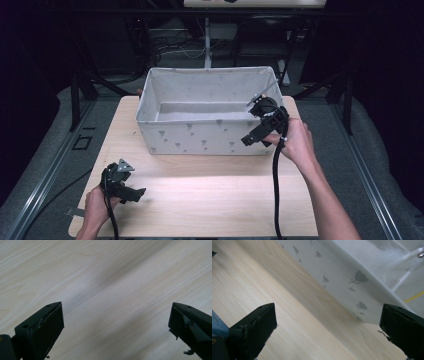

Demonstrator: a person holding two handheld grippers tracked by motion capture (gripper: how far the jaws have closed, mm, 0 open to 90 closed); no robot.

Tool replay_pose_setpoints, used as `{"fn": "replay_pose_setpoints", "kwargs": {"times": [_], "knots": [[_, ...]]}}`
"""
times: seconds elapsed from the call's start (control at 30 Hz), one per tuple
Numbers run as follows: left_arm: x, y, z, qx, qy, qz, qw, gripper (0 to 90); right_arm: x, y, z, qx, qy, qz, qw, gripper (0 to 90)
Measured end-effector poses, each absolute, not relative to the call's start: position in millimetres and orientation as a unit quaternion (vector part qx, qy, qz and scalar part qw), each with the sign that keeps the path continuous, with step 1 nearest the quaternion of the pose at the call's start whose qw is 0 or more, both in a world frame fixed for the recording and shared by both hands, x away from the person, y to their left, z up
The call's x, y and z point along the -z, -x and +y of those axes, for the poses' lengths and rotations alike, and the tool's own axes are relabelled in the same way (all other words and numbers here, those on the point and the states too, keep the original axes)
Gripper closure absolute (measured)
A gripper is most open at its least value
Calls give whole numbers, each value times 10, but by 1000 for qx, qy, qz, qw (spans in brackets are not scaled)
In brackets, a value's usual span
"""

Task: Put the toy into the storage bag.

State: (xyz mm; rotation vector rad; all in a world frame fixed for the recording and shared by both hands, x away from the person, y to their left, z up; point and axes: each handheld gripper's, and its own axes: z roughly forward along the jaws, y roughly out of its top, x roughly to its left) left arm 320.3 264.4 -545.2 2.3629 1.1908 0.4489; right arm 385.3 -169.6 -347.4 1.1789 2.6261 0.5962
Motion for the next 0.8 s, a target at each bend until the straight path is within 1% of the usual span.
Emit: {"fn": "replay_pose_setpoints", "kwargs": {"times": [0.33, 0.37, 0.57, 0.8], "knots": [[5455, -3203, 2627, -163, -859, 430, 224, 1, 3802, -3660, -1587, -195, -378, 900, 95, 15], [5458, -3205, 2630, -163, -859, 430, 225, 1, 3894, -3614, -1568, -193, -376, 902, 92, 21], [5463, -3201, 2627, -163, -859, 430, 225, 1, 4192, -3488, -1546, -194, -374, 903, 83, 37], [5486, -3215, 2591, -161, -861, 427, 224, 1, 4476, -3447, -1581, -184, -375, 906, 69, 47]]}}
